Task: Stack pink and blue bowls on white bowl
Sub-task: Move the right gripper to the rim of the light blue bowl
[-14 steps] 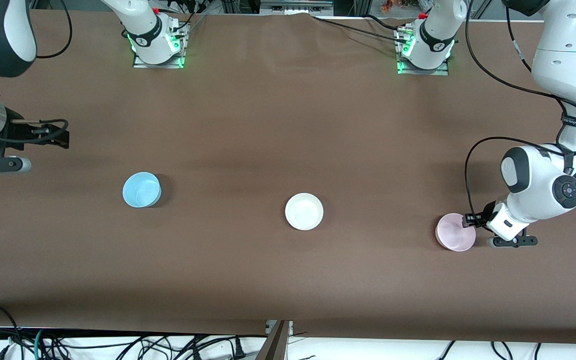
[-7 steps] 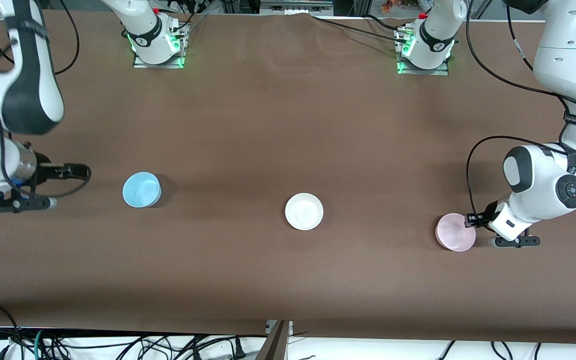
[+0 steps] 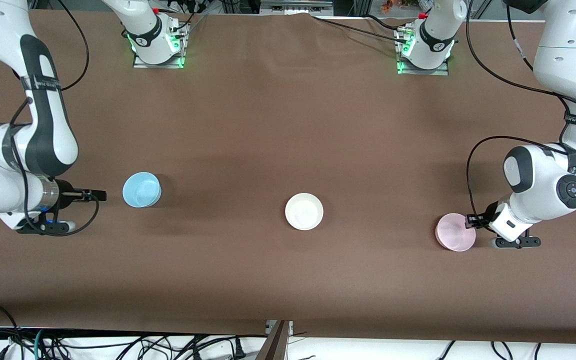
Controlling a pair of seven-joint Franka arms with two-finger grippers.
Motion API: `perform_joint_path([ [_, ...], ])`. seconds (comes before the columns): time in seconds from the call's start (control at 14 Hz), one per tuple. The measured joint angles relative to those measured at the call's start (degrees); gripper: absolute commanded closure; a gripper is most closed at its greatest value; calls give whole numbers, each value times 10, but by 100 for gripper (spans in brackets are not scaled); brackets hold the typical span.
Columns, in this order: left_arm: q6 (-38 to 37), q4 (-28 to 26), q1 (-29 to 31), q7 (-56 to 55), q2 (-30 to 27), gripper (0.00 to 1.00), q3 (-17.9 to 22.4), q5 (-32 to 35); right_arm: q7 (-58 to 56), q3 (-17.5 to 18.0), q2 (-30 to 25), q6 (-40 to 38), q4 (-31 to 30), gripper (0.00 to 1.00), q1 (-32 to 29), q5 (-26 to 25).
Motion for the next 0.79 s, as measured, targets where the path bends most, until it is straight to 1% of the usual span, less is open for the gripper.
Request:
perform_joint_path([
  [0.21,0,0,-1,0,0,66,0,0,0,1,21,20,0,0,2,1],
  [0.43,0,0,-1,1,1,66,0,0,5,2,36,64,-15,0,3,2],
  [0.71,6,0,-1,2,3,68,0,0,18,3,38,95,-42,0,9,2],
  [0.79,7,0,-1,2,4,70,0,0,20,3,38,105,-48,0,9,2],
])
